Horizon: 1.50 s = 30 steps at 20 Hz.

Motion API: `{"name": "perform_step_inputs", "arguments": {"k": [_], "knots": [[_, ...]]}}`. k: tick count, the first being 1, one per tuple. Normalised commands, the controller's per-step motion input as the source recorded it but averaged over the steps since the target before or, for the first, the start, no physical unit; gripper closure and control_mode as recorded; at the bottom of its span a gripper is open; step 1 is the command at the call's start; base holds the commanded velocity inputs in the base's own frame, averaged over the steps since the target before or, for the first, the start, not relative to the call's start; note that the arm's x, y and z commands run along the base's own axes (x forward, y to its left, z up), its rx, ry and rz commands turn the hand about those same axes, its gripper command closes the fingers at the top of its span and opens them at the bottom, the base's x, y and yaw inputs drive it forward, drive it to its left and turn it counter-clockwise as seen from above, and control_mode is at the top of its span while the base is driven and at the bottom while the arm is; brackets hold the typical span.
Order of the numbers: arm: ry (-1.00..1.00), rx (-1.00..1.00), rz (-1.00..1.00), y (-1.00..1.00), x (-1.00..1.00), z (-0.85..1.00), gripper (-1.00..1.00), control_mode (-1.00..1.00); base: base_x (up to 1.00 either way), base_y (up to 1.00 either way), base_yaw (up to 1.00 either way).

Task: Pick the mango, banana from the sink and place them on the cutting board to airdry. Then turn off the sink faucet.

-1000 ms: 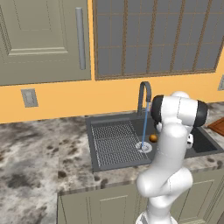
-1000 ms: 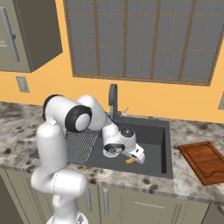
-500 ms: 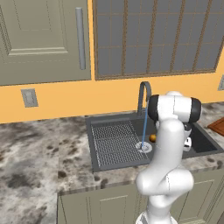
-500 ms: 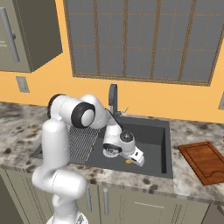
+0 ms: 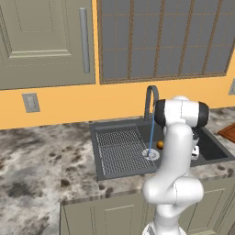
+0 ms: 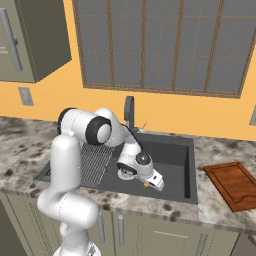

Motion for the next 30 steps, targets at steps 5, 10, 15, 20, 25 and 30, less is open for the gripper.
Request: {"name": "perform_step_inputs", "arguments": {"k": [5,10,15,20,25,30], "knots": [[0.0,0.0,0.0,-0.05,0.29,-0.01,-1.0,-1.0,0.0,0.0,0.0],[0.0,0.02,0.0,-0.14,0.28,-0.07,-1.0,-1.0,0.0,0.0,0.0],[0.01,0.0,0.0,-0.12,0.28,-0.16,-1.0,-1.0,0.0,0.0,0.0],[0.01,0.0,0.0,-0.08,0.29,-0.21,-1.0,-1.0,0.0,0.0,0.0],[0.02,0.0,0.0,-0.09,0.24,-0.22,-1.0,-1.0,0.0,0.0,0.0],[0.02,0.0,0.0,-0.07,0.19,-0.23,-1.0,-1.0,0.0,0.0,0.0]]}}
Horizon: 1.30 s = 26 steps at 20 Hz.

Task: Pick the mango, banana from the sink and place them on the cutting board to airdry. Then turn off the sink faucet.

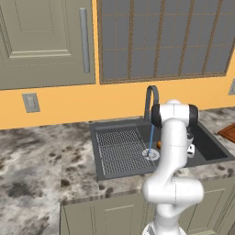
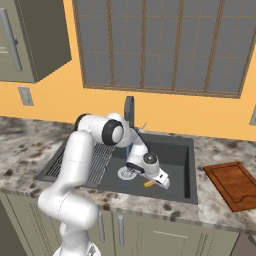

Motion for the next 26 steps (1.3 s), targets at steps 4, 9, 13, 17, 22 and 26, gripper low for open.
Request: {"name": "perform_step_inputs", "arguments": {"k": [4,9,13,17,22,26], "knots": [[0.03,0.0,0.0,-0.01,0.17,-0.23,1.0,-1.0,0.0,0.0,0.0],[0.0,0.05,0.0,-0.12,0.02,0.19,1.0,-1.0,0.0,0.0,0.0],[0.0,0.12,0.0,-0.15,0.0,0.58,1.0,-1.0,0.0,0.0,0.0],[0.0,0.13,0.03,-0.12,0.0,0.77,1.0,-1.0,0.0,0.0,0.0],[0.0,0.1,0.04,-0.14,0.0,0.86,1.0,-1.0,0.0,0.0,0.0],[0.01,0.08,0.04,-0.15,0.0,0.92,1.0,-1.0,0.0,0.0,0.0]]}}
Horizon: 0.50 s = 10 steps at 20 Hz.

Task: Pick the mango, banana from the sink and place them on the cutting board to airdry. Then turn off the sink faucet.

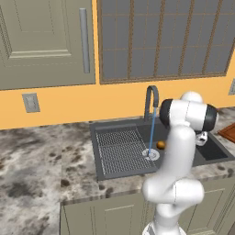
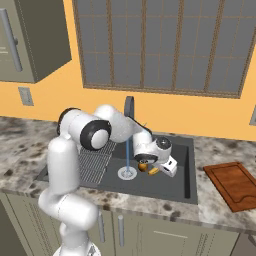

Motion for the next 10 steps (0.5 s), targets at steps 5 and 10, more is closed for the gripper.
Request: {"name": "perform_step_inputs", "arguments": {"k": [5,10], "knots": [[0.0,0.07,0.04,-0.17,-0.01,0.97,1.0,-1.0,0.0,0.0,0.0],[0.0,0.04,0.05,-0.16,-0.09,0.94,1.0,-1.0,0.0,0.0,0.0]]}}
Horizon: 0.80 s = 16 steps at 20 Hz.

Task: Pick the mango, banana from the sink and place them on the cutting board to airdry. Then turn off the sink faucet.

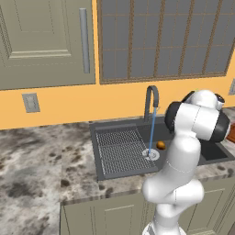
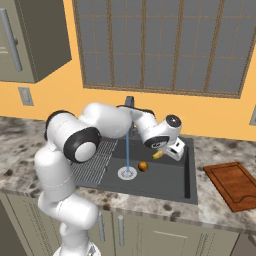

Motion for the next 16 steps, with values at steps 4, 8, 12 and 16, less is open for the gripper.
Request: {"name": "perform_step_inputs", "arguments": {"k": [4,8,12,16], "knots": [[0.0,0.04,0.05,-0.29,-0.28,0.82,1.0,-1.0,0.0,0.0,0.0],[0.0,0.04,0.01,-0.37,-0.56,0.66,1.0,-1.0,0.0,0.0,0.0],[-0.06,0.01,0.0,-0.16,-0.77,0.32,1.0,-1.0,0.0,0.0,0.0],[-0.22,-0.06,0.0,0.09,-0.72,0.21,1.0,-1.0,0.0,0.0,0.0]]}}
